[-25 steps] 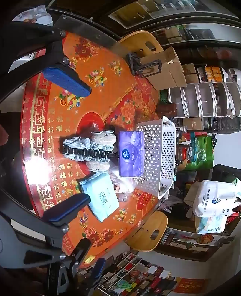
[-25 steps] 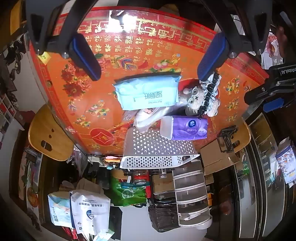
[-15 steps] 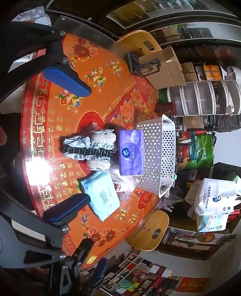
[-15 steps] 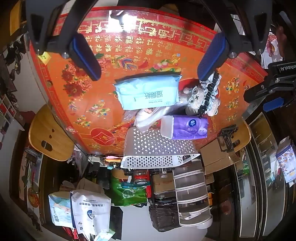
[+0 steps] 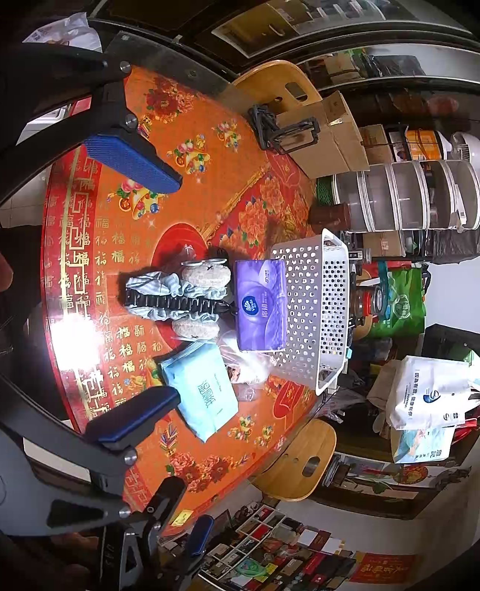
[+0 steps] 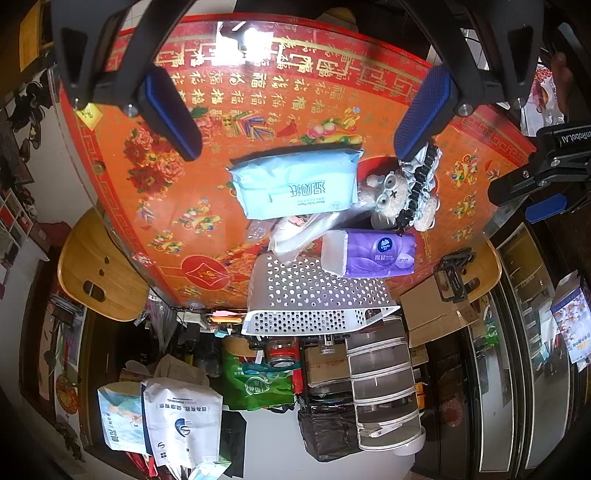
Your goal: Organize soft objects
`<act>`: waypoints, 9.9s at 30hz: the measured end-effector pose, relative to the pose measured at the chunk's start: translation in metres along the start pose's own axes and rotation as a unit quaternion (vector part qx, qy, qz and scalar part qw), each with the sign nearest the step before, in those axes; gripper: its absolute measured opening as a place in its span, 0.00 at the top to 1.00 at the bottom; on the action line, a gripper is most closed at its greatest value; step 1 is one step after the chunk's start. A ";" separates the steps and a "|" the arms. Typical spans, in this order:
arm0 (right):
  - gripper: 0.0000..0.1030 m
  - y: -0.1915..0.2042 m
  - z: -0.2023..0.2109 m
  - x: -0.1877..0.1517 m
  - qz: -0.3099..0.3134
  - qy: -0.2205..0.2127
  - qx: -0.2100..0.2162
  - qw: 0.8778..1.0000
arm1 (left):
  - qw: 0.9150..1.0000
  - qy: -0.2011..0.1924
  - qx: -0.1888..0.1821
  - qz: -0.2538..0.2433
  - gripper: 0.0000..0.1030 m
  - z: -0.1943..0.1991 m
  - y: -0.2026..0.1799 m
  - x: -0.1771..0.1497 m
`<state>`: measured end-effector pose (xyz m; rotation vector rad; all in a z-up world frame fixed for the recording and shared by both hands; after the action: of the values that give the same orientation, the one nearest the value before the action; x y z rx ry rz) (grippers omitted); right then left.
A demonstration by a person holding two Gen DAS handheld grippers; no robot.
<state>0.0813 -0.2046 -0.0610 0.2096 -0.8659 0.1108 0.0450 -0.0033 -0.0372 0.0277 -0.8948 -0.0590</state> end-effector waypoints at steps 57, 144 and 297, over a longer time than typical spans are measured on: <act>0.00 0.001 -0.002 0.000 -0.002 0.002 0.001 1.000 | 1.000 0.000 0.002 0.001 0.00 0.001 0.002 0.003; 0.80 0.103 -0.149 -0.006 0.044 0.110 0.193 0.974 | 0.996 0.043 -0.067 0.033 0.77 -0.142 0.024 -0.028; 0.59 0.070 -0.192 0.083 0.075 0.058 0.155 0.983 | 0.993 0.048 -0.104 0.012 0.51 -0.211 0.051 0.066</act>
<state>0.2643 -0.0920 -0.1085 0.4257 -0.7438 0.3976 0.2526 0.0430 -0.1151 -0.1738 -0.7892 -0.1276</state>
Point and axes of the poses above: each gripper's, at about its wrist camera, not at the fingertips, and z roughly against the way its jaws point, y to its left, x to its top, the point moved 6 cm from there along -z, roughly the way its jaws point, and after that the axes turned 6 degrees about -z, right-handed, at the moved point
